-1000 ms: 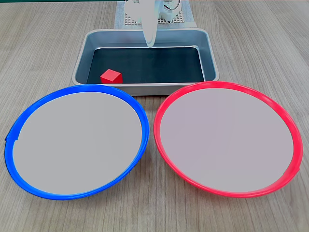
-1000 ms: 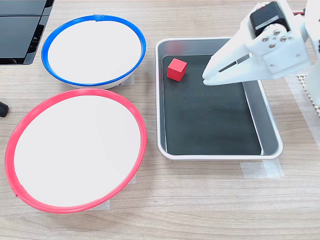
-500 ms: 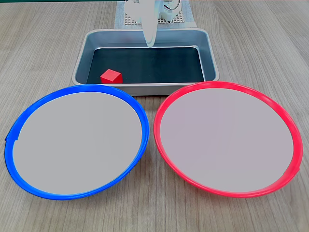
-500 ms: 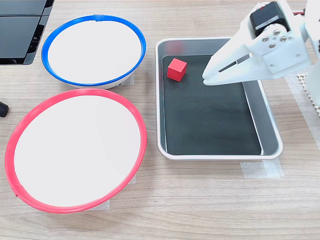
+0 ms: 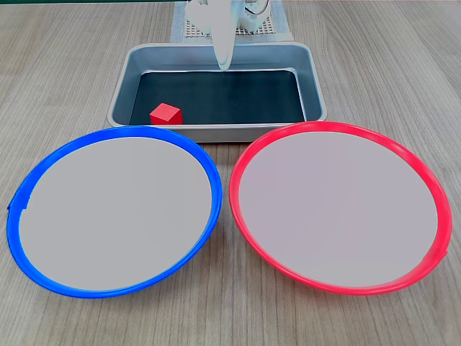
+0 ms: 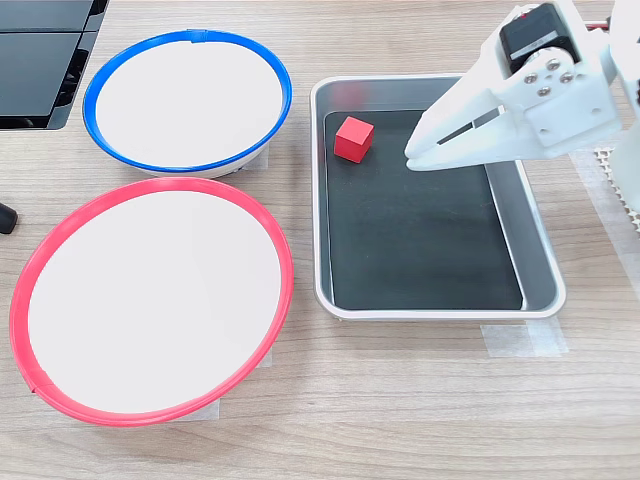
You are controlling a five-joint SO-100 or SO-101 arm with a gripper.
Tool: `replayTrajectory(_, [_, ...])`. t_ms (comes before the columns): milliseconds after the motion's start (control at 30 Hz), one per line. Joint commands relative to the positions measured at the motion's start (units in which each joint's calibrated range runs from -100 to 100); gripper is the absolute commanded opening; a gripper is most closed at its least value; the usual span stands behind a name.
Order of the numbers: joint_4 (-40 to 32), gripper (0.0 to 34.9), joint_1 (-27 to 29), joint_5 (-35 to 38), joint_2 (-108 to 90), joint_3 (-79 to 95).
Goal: Move a red block from tray to red dish
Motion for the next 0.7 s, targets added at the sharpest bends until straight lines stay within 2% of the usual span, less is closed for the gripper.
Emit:
replayTrajectory(0, [0.19, 0.3, 0.12, 0.0, -0.34, 0.0])
replayTrajectory(267, [0.36, 0.2, 0.77, -0.59, 0.34, -0.82])
replayTrajectory(367, [0.19, 0.1, 3.41, 6.84, 7.51, -7.37])
replayTrajectory(567, [-3.52, 0.2, 13.39, 23.39, 37.53, -25.67])
replayTrajectory(667, [-4.35, 6.4, 16.3, 31.45, 52.45, -33.5])
